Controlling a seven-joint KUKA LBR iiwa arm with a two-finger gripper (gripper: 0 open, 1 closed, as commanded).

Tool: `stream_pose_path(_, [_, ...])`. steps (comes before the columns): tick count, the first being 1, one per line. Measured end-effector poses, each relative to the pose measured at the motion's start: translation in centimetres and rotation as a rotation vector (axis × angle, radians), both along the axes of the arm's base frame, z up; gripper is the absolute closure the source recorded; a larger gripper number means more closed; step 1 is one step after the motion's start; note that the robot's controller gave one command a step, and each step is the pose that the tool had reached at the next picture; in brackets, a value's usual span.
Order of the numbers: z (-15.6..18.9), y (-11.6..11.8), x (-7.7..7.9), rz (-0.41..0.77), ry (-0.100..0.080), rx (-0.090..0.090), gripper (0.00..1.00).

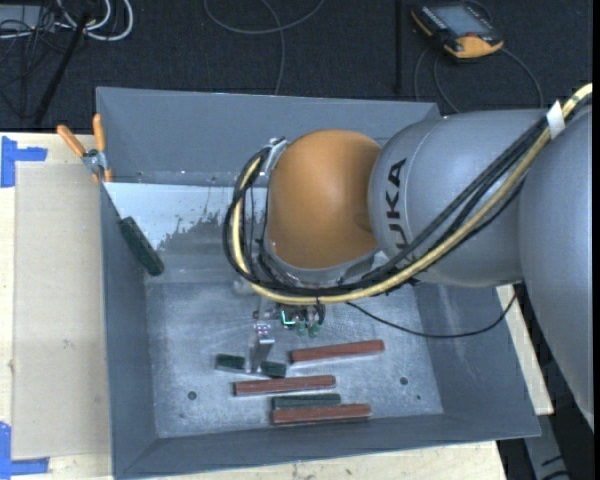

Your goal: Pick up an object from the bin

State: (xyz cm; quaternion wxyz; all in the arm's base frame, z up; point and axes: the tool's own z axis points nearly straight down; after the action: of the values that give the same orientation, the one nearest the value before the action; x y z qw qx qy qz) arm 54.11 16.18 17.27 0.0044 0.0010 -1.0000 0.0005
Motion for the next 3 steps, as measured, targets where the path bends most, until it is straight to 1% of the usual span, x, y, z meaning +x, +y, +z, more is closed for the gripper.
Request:
stream_pose_path(1, [0.4, -0.1, 0.2, -0.003, -0.007, 0.001, 0.00])
stream_pose_path(2, [-9.4, -2.5, -2.7, 0.050, 0.004, 0.005, 1.00])
stream_pose_path(3, [-9.4, -2.5, -2.7, 0.050, 0.003, 0.005, 1.00])
